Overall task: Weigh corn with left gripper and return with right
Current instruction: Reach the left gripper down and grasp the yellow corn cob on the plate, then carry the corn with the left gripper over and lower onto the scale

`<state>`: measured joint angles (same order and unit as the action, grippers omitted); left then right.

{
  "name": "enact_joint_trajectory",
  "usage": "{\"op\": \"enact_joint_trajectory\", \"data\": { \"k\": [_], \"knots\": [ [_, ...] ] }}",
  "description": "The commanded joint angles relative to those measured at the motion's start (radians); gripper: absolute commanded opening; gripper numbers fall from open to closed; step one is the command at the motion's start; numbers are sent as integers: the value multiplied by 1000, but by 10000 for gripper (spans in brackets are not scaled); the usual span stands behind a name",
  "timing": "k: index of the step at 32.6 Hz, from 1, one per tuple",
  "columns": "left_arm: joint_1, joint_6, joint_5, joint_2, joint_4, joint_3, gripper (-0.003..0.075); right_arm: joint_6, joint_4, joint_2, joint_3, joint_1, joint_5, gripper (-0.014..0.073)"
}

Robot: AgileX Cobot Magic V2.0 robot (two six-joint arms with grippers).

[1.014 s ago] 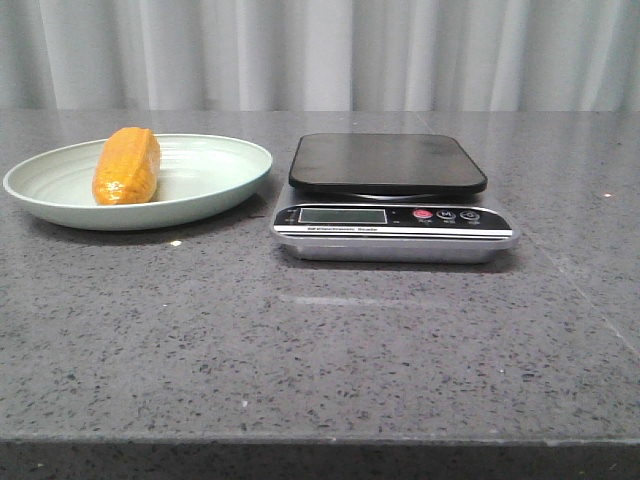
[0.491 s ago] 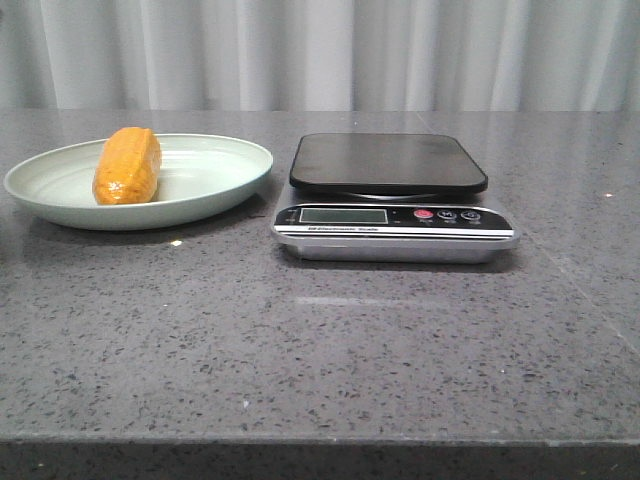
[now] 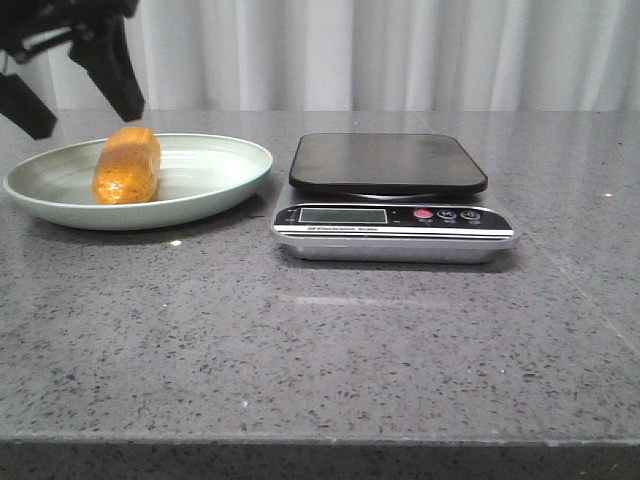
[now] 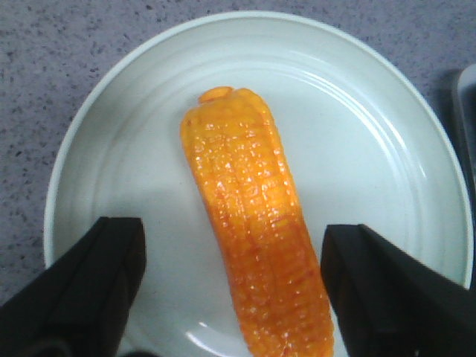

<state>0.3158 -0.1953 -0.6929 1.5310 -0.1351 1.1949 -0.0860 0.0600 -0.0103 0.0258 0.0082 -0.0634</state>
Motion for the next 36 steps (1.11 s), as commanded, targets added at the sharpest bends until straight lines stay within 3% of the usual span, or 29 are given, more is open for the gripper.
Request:
{"op": "enact_joint_trajectory", "data": {
  "k": [1,10,18,20,27,36],
  "knots": [
    [20,-21,27,9,-14,63,547,10,-5,-17,-6,-4,-82,152],
    [21,-93,-36,110,-7,143,538,10,-5,-17,-6,-3,-82,152],
    [21,-92,-54,168,36,209,299,10,-5,-17,-6,-3,-82,152],
    [21,-92,-52,167,41,220,272,10,-5,-17,-6,-3,-82,152],
    [74,-92,-94,167,41,331,262,10,-5,-17,-6,-3,-82,152],
    [249,-111,-67,199,41,476,263,10,-5,-17,-6,-3,-82,152]
  ]
}}
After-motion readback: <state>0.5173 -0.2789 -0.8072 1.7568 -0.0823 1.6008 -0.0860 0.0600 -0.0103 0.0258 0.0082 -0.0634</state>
